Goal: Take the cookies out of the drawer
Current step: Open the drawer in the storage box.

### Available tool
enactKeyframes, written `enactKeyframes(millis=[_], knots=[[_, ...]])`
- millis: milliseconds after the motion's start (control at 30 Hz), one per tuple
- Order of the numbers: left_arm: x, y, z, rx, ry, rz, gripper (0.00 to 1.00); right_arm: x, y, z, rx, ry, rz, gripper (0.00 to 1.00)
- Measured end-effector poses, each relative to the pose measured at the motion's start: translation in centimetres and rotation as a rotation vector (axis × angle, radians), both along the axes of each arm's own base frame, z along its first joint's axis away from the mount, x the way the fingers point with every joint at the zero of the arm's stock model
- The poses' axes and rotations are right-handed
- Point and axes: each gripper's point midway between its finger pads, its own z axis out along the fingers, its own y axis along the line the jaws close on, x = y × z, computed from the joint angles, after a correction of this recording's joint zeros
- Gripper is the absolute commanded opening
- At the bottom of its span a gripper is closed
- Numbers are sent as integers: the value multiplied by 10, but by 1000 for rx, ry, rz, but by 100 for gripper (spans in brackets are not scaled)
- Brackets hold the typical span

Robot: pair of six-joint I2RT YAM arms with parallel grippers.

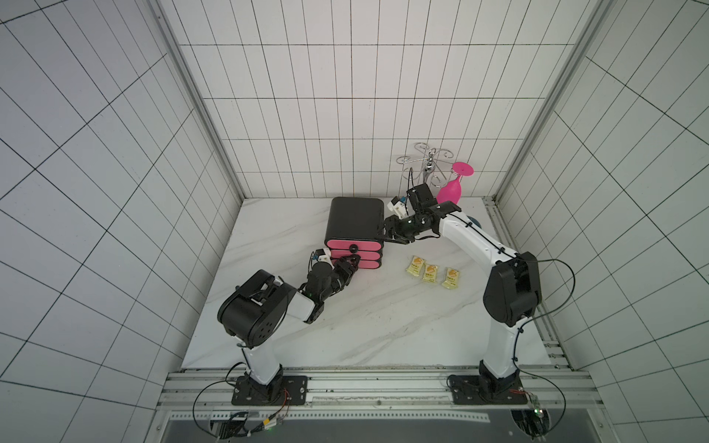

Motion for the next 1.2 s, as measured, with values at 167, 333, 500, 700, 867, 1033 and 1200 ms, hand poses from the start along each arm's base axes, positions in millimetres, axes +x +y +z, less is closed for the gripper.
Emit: enactKeyframes(millis=[167, 333, 500, 700, 867, 1033, 1200], knots=[[7, 4, 2, -1, -9, 24, 50, 0, 0, 0, 2, 1, 0, 48], [11, 5, 4, -4, -15, 30, 45, 1, -1, 1, 8, -4, 3, 45], [17, 4, 6, -5, -24, 33, 39, 3, -1, 2, 11, -9, 2, 40], [18, 5, 7, 14, -40, 31, 26, 2, 0, 2, 15, -9, 7, 38], [17, 5, 6, 20, -44, 25, 22, 2, 0, 2, 16, -8, 8, 37], [6, 9, 7, 18, -42, 15, 21, 2, -1, 2, 17, -8, 11, 37], [-12, 13, 7, 17, -35, -3, 20, 2, -2, 2, 17, -8, 13, 36]])
